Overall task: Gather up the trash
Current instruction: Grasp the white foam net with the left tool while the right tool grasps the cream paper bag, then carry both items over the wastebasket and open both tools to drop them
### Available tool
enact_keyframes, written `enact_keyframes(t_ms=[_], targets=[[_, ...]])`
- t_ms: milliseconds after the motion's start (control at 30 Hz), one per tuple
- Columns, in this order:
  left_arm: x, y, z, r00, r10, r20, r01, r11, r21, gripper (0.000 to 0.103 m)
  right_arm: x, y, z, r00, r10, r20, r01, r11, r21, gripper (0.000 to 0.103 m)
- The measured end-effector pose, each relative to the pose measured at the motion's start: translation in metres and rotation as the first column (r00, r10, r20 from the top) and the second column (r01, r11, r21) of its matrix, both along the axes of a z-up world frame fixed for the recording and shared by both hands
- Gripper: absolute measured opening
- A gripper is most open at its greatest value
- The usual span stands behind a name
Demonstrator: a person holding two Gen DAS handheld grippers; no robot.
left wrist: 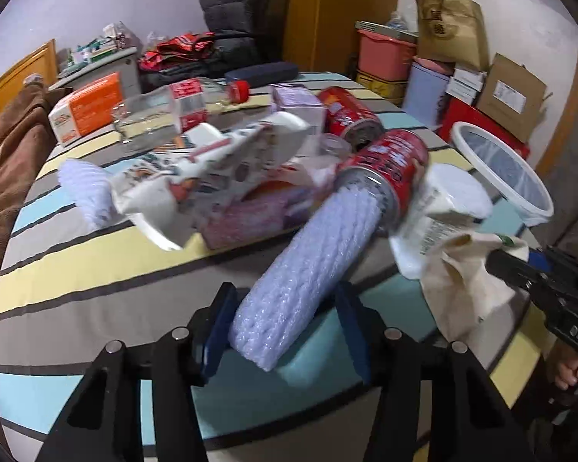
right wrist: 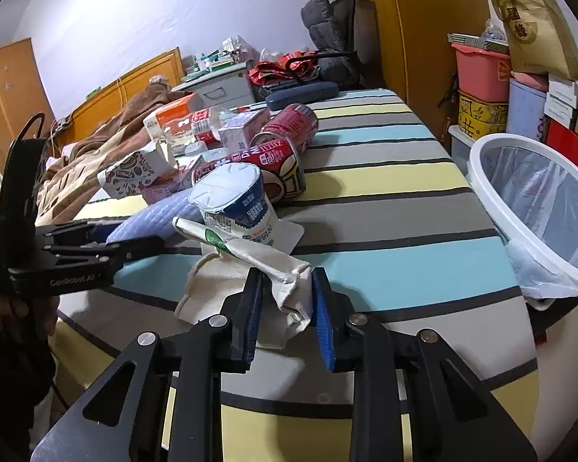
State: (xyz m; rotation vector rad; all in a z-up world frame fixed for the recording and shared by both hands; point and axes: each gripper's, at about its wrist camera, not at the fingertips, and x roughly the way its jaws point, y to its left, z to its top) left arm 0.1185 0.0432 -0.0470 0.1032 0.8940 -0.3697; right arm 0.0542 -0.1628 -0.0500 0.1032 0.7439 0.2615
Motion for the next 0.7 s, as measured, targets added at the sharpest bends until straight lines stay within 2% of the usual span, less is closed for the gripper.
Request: enact_keyframes(t_ms=[133,167,200,267,333,400,433,500,533,567,700], targets=[[-0.002,-0.005,0.005,0.997,-0.077,-0.021,0.076,0.995,-0.059,0.055,-0.002,-0.01,0.002,1.0,-0.028,0.003,0.028,1.0,-0.003,0.025],[-0.001,-0.007,0.007,0.995,-0.094,-0.019,0.093,0.994,-0.061,0.059,-0.002,-0.013,0.002,0.999,-0.037,0.002,0.037,0.999,-0.001,0.025],[-0.002,-0.01,0.009,0.995,-0.098,-0.006,0.098,0.995,-0.038,0.067,-0.002,-0.016,0.002,0.999,-0.045,0.001,0.045,0.999,0.002,0.025],[0.0,-0.019,0.011,0.995,-0.097,0.031,0.096,0.995,0.019,0.073,-0.001,-0.019,0.003,0.998,-0.058,0.003,0.058,0.998,0.004,0.025],[0.008,-0.023,0.008,0.995,-0.098,0.012,0.098,0.995,0.016,0.073,0.001,-0.021,0.004,0.997,-0.071,0.006,0.071,0.997,0.004,0.025],[0.018,-0.025,0.002,0.998,-0.057,-0.016,0.058,0.998,0.036,0.072,0.0,-0.023,0.006,0.997,-0.075,0.009,0.075,0.997,0.008,0.025],[0.019,-0.027,0.001,0.999,-0.053,-0.01,0.054,0.997,0.048,0.07,0.0,-0.023,0.007,0.997,-0.075,0.014,0.075,0.997,0.008,0.025],[0.02,-0.03,-0.001,0.998,-0.061,-0.016,0.062,0.997,0.055,0.053,0.0,-0.025,0.009,0.997,-0.07,0.018,0.07,0.997,0.014,0.025],[0.018,-0.031,0.0,0.998,-0.066,-0.012,0.066,0.996,0.053,0.049,-0.001,-0.026,0.009,0.997,-0.07,0.022,0.07,0.997,0.017,0.025],[0.016,-0.033,0.001,0.997,-0.074,-0.013,0.075,0.996,0.047,0.038,-0.002,-0.027,0.01,0.997,-0.072,0.027,0.072,0.997,0.018,0.025],[0.012,-0.032,0.005,0.998,-0.059,-0.003,0.059,0.998,0.024,0.029,-0.003,-0.033,0.012,0.996,-0.085,0.04,0.083,0.996,0.029,0.025]])
